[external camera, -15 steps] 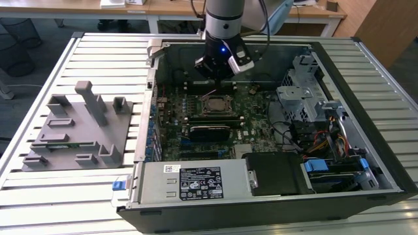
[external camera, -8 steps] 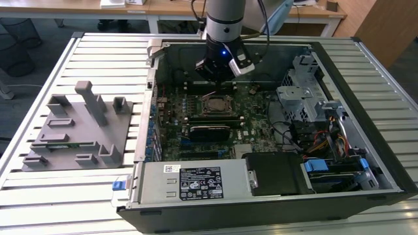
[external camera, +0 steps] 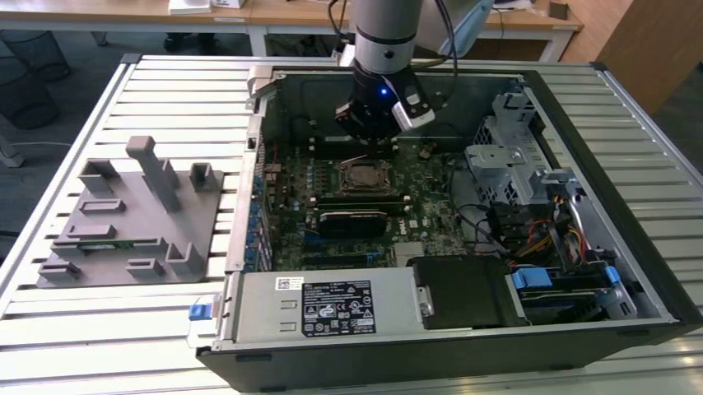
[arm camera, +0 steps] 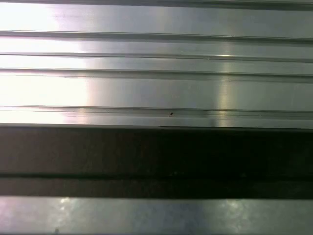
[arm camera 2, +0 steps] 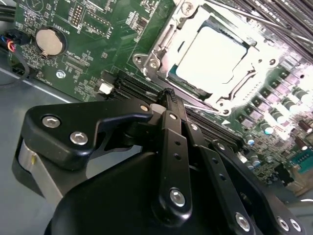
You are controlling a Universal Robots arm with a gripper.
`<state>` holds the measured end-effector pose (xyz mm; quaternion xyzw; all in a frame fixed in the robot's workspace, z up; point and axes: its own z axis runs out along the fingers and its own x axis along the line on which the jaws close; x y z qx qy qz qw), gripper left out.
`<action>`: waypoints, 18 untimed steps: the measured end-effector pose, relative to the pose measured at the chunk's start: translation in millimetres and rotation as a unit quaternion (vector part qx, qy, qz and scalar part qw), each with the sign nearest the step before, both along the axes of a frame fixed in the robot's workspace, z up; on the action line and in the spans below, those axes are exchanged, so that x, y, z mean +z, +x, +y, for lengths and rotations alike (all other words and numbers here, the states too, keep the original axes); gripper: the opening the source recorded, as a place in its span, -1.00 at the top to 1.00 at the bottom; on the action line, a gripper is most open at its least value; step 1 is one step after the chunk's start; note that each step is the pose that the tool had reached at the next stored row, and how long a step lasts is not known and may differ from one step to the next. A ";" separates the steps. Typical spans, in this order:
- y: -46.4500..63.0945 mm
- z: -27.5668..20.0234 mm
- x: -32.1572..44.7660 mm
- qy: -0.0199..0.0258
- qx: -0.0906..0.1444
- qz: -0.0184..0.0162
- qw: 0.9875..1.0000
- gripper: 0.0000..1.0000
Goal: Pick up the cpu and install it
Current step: 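Install the first cpu locking lever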
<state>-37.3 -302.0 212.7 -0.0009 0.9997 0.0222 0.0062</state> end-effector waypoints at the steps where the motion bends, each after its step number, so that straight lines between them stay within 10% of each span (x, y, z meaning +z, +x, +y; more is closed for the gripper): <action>1: 0.7 0.0 -0.8 0.000 0.000 0.000 1.000 0.79; 18: 2.3 0.0 -15.3 0.000 0.001 0.000 1.000 0.79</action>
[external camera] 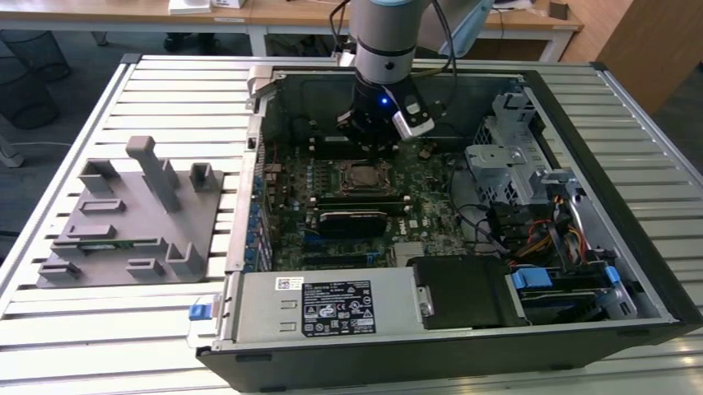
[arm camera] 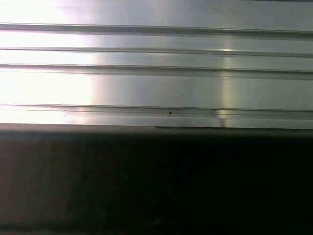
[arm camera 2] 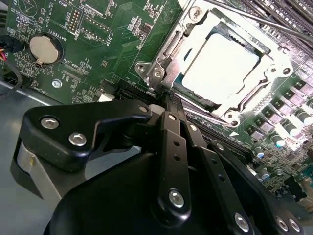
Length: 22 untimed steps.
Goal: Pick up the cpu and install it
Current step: 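Install the first cpu locking lever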
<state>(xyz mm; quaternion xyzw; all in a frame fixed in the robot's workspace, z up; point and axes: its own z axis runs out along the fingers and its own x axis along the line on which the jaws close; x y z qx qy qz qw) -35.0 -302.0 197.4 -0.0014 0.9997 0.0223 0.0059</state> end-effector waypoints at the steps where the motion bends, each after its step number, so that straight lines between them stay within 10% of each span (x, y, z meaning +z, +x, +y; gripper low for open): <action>1: 0.0 0.0 0.0 0.000 0.000 0.000 1.000 0.79; 16: 0.0 0.0 4.9 0.000 0.000 0.000 1.000 0.79; 22: 0.0 -0.5 4.2 -0.015 0.000 0.000 1.000 0.79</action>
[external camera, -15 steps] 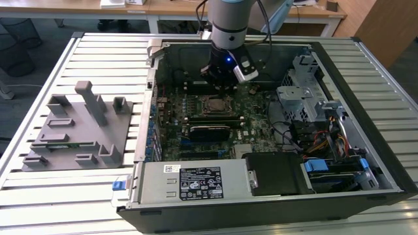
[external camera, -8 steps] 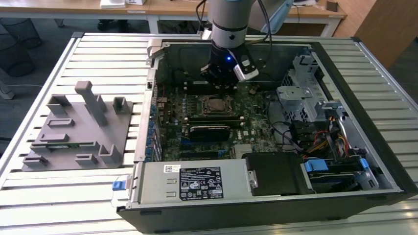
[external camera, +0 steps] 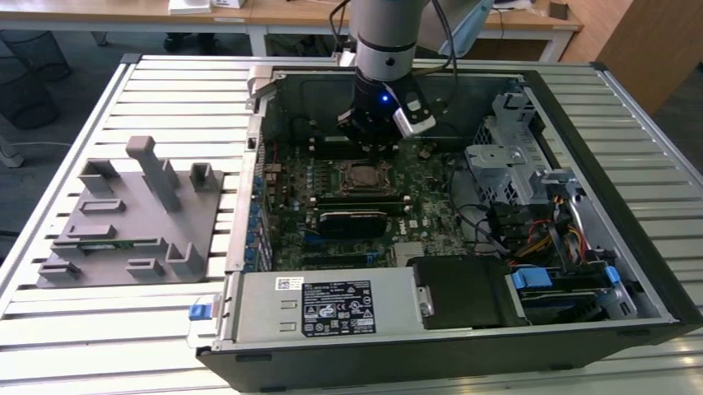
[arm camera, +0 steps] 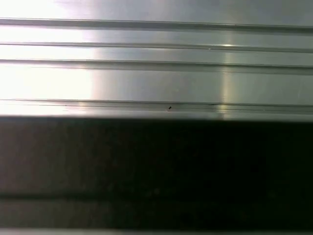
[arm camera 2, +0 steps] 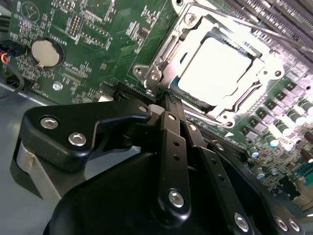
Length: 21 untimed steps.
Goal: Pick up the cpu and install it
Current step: 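Install the first cpu locking lever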
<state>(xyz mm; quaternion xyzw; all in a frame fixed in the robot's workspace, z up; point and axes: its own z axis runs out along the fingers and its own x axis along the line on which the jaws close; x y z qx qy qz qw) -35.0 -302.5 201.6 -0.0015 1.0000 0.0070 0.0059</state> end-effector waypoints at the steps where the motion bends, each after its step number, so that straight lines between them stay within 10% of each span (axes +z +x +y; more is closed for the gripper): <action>1: 0.0 0.0 -0.7 -0.002 0.000 0.000 1.000 0.79; 14: 0.0 0.6 -5.5 -0.007 0.000 0.000 1.000 0.79; 21: 0.0 1.4 -5.5 0.012 0.000 0.000 1.000 0.79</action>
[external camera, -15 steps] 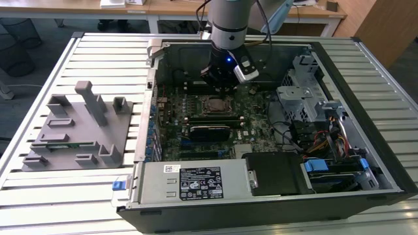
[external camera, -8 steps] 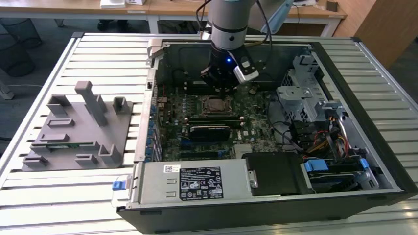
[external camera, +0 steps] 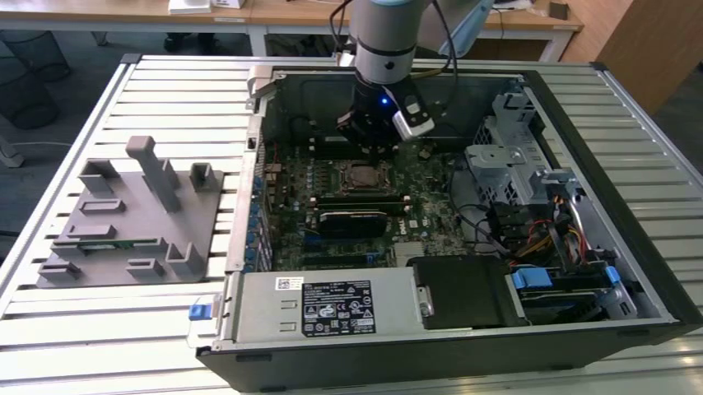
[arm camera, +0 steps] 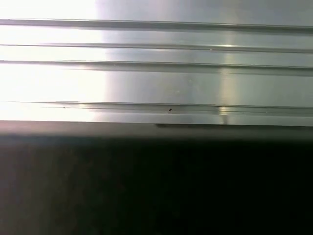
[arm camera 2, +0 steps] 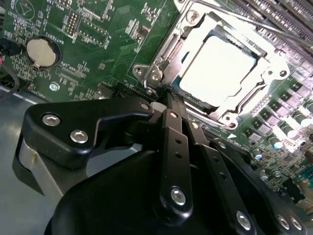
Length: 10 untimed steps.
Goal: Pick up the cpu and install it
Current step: 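Install the first cpu locking lever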
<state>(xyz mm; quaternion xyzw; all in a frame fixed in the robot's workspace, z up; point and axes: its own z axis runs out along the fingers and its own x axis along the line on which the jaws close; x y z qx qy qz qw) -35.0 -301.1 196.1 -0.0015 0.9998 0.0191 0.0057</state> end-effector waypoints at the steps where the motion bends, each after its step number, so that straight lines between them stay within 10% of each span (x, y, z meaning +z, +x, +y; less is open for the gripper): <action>1: 0.0 0.0 0.0 0.004 0.000 0.000 1.000 0.79; 6: 0.0 0.2 -0.1 0.022 0.000 0.000 1.000 0.79; 10: 0.1 0.4 2.2 0.024 0.000 0.000 1.000 0.79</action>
